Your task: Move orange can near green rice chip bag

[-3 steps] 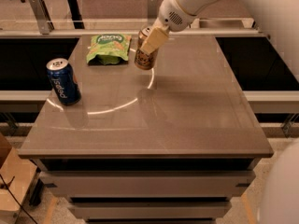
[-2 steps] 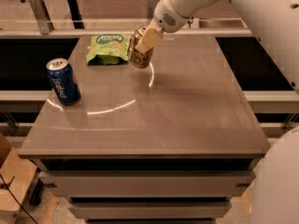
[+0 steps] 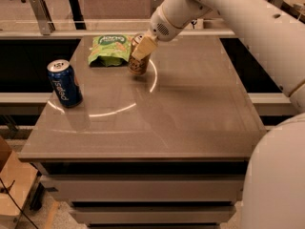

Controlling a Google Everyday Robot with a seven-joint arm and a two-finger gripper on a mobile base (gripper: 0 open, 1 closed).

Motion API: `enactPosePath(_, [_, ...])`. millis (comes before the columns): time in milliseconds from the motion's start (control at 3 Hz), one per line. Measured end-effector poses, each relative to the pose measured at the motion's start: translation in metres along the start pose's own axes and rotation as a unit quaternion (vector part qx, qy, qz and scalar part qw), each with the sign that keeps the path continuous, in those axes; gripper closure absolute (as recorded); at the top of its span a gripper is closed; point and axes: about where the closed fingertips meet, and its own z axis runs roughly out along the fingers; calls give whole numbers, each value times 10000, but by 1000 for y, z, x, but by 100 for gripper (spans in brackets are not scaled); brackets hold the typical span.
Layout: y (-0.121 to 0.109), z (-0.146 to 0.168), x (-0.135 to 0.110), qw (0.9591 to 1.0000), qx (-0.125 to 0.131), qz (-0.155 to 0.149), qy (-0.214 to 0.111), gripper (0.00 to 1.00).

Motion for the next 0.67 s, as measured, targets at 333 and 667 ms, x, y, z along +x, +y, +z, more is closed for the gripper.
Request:
enactPosePath(333, [0, 13, 5, 9999, -44, 109, 12, 35])
enactPosePath(667, [1, 23, 6, 9998, -76, 171, 11, 12])
